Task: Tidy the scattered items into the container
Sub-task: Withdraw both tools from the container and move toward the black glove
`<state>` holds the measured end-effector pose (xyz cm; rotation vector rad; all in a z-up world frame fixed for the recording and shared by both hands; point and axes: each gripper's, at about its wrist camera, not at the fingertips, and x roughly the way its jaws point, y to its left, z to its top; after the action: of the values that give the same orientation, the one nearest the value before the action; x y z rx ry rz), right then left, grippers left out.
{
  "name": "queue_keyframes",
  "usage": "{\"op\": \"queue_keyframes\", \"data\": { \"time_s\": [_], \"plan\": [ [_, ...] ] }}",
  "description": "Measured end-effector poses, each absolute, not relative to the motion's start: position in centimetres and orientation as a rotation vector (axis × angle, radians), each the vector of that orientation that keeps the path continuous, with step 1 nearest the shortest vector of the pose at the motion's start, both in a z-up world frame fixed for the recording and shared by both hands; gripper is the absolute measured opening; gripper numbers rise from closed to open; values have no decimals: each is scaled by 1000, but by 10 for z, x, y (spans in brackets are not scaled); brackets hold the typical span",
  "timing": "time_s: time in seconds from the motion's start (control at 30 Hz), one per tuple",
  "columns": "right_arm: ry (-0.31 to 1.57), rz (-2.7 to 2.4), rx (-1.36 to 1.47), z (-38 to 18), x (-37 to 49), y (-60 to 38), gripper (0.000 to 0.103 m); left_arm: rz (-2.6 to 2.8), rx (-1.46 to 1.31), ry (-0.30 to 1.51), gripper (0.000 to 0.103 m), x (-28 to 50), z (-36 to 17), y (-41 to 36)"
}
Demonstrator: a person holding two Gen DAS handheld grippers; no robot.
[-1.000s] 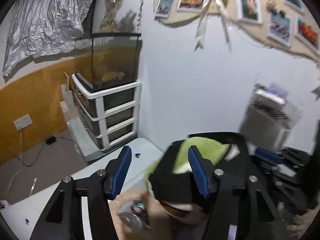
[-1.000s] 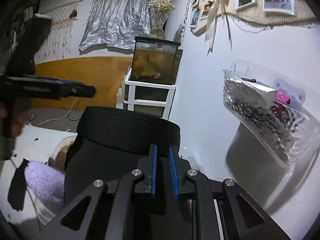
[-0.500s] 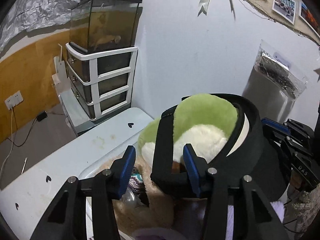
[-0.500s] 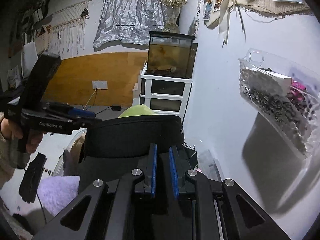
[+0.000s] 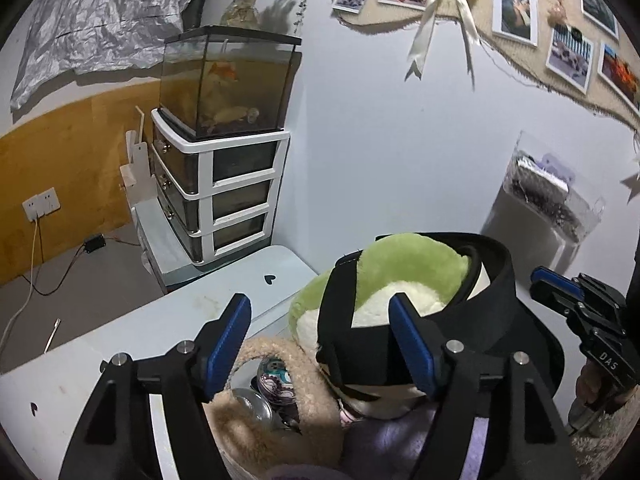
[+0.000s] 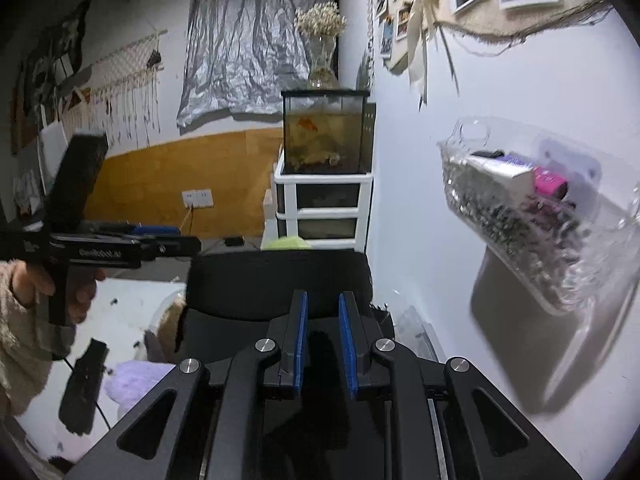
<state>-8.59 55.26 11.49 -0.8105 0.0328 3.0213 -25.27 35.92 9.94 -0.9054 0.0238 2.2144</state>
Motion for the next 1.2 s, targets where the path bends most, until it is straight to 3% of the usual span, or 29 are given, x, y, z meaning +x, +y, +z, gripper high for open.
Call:
{"op": "queue_keyframes", "data": {
  "time_s": [0.13, 0.2, 0.27, 0.33, 0.37, 0.4, 0.67, 0.73, 1.07, 1.2],
  "plan": [
    [76, 3037, -796, 120, -83, 551, 18, 2233, -892, 35, 78, -247, 99, 354],
    [93, 3037, -821, 118, -86, 550, 18, 2248, -880, 44, 90, -243, 100, 352],
    [103, 3023, -838, 115, -88, 549, 20, 2265, -866, 52, 93, -238, 100, 349],
    [119, 3005, -833, 115, -87, 548, 46, 2287, -846, 66, 96, -232, 102, 346],
    [133, 2997, -820, 115, -85, 547, 83, 2300, -839, 74, 101, -229, 102, 344],
    [153, 2996, -795, 118, -81, 545, 95, 2327, -824, 79, 103, -225, 103, 340],
    [271, 3031, -663, 126, -52, 519, 95, 2414, -786, -18, 103, -194, 100, 299],
    [288, 3029, -637, 124, -47, 510, 103, 2439, -779, -39, 103, -187, 98, 289],
    [446, 2972, -527, 100, -20, 473, 103, 2496, -757, -124, 103, -155, 80, 229],
    [411, 2933, -559, 88, -10, 450, 103, 2528, -792, -123, 103, -146, 73, 204]
  ]
}}
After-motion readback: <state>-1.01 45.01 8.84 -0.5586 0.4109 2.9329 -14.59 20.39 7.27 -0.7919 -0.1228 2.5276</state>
